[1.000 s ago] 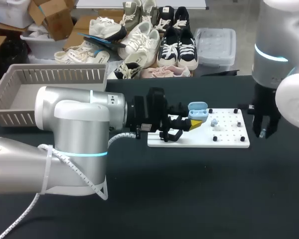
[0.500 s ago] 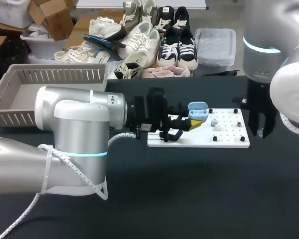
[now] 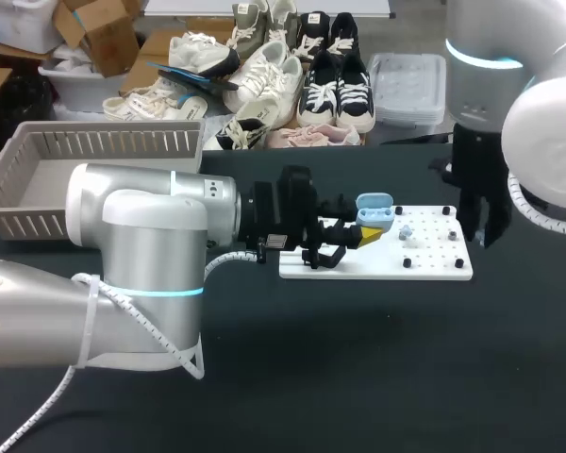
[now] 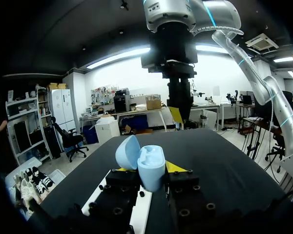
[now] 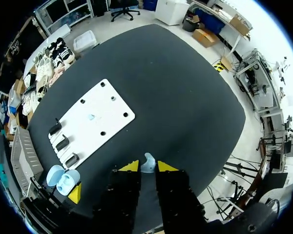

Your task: Pick up each earbud case from the left stands, insert the matching earbuds, close the lid, and place the case in the box.

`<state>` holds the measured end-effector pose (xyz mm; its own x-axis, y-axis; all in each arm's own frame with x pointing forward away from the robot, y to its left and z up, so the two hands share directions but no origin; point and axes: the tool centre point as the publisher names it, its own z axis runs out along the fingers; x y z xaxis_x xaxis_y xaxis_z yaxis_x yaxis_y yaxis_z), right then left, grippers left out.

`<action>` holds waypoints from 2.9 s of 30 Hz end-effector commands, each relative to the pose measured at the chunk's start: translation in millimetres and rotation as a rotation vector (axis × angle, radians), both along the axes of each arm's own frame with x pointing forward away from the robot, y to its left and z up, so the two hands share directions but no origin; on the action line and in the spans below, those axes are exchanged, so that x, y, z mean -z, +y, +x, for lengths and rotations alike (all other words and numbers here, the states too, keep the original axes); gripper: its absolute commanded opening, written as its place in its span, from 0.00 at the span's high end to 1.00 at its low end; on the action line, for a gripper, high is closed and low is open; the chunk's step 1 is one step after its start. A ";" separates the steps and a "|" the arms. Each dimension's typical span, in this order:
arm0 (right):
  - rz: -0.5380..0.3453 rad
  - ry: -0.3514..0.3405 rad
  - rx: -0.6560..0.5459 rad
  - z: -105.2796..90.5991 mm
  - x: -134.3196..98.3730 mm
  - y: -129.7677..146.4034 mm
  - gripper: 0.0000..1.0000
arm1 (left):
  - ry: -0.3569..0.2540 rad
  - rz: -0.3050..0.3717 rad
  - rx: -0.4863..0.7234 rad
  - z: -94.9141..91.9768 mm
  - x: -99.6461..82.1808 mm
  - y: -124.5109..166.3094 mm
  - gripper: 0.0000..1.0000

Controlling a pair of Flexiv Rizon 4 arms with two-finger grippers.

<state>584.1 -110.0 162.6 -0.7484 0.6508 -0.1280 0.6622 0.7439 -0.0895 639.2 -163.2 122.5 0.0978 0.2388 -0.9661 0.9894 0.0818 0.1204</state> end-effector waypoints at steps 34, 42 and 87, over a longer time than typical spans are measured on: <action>0.029 -0.082 -0.048 37.0 -34.3 86.5 1.00 | -0.009 -0.006 -0.025 -3.3 1.6 -1.0 1.00; 0.025 -0.080 -0.064 40.1 -34.4 95.0 1.00 | -0.009 -0.006 -0.025 -3.3 1.6 -1.0 1.00; 0.045 -0.042 -0.097 42.6 -16.1 110.2 1.00 | -0.009 -0.006 -0.025 -3.3 1.6 -1.0 1.00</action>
<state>626.6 -0.7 179.8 -0.8039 0.5798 -0.1326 0.5875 0.8088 -0.0257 639.2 -163.2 122.4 0.0978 0.2385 -0.9662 0.9893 0.0821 0.1204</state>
